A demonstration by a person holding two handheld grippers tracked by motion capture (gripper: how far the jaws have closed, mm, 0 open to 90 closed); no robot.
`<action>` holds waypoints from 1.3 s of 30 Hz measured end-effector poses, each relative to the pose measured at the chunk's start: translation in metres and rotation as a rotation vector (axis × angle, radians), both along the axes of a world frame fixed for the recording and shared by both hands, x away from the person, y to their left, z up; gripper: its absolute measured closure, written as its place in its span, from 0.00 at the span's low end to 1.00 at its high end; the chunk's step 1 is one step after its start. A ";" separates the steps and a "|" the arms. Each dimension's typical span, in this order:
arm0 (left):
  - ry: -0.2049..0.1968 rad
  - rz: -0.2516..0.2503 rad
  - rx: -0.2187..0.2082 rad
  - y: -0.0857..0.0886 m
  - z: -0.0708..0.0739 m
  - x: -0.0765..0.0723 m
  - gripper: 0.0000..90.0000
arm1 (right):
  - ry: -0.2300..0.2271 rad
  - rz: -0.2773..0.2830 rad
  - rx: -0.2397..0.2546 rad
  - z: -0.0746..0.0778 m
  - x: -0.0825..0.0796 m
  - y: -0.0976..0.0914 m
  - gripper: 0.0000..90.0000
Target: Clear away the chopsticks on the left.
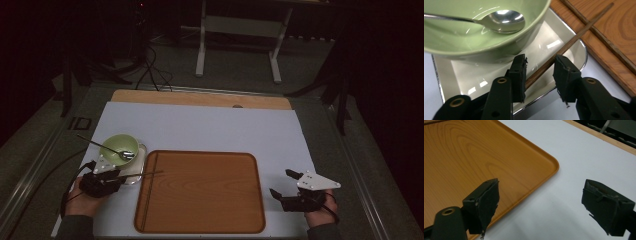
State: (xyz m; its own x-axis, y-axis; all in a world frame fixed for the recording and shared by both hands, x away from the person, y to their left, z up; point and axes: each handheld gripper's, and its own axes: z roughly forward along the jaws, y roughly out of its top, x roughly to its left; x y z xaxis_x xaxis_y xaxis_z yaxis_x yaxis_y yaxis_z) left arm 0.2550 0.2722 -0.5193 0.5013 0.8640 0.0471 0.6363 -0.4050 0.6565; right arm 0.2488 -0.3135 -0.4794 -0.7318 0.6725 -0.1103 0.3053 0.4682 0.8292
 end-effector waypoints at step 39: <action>0.097 0.007 0.159 -0.042 0.007 0.012 0.93 | 0.005 0.004 -0.002 -0.001 0.001 0.000 0.16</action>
State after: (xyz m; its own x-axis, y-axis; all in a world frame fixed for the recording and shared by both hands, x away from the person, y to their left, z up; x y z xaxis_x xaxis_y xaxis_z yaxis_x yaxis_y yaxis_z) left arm 0.2667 0.2307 -0.5121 0.5045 0.8528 0.1349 0.6965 -0.4943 0.5202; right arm 0.2493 -0.3131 -0.4800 -0.7350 0.6694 -0.1080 0.3074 0.4710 0.8269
